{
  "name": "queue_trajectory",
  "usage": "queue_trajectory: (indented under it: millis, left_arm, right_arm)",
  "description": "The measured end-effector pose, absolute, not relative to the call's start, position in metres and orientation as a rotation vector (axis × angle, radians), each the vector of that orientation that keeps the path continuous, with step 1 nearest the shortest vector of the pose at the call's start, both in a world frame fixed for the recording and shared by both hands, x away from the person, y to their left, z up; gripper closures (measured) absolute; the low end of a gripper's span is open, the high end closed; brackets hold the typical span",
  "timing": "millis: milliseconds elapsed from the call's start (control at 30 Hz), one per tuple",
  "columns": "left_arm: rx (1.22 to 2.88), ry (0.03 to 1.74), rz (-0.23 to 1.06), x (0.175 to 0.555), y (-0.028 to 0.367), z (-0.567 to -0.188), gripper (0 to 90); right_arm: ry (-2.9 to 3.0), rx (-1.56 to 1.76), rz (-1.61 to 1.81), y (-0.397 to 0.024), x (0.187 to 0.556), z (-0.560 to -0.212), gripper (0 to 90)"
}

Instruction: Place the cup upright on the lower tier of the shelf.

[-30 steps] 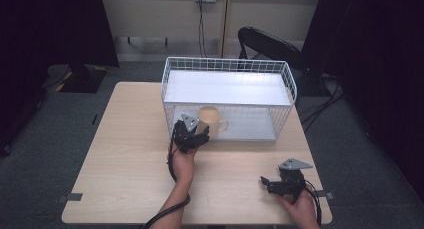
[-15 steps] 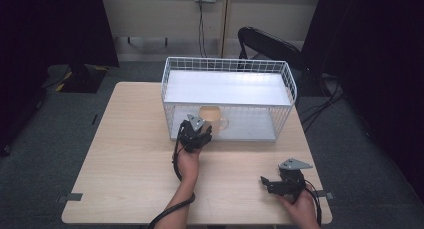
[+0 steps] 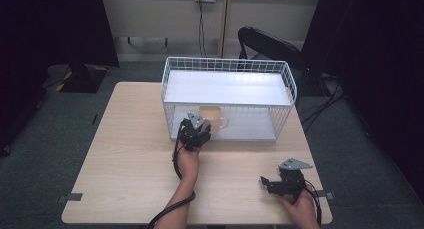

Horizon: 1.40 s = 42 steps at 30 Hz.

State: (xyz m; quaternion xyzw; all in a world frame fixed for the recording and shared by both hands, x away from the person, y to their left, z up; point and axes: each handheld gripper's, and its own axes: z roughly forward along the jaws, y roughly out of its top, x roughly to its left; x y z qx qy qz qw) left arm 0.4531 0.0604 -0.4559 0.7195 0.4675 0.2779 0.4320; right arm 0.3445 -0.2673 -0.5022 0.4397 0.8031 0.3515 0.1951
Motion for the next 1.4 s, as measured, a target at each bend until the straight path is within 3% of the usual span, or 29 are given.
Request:
queue_trajectory:
  millis: [500, 967, 1067, 1400]
  left_arm:
    - [1.804, 1.187, 0.663, 0.457, 0.06, -0.458, 65.1]
    - [1.827, 1.145, 0.538, 0.452, 0.07, -0.46, 27.8]
    - [1.829, 1.142, 0.514, 0.45, 0.072, -0.462, 22.9]
    - [1.841, 1.09, 0.464, 0.442, 0.081, -0.462, 20.4]
  right_arm:
    - [2.251, 1.232, 0.985, -0.267, 0.345, -0.502, 13.8]
    - [2.251, 1.232, 0.985, -0.267, 0.345, -0.502, 13.8]
    - [2.251, 1.233, 0.985, -0.267, 0.345, -0.502, 13.8]
    - [2.255, 1.229, 0.985, -0.267, 0.345, -0.502, 13.5]
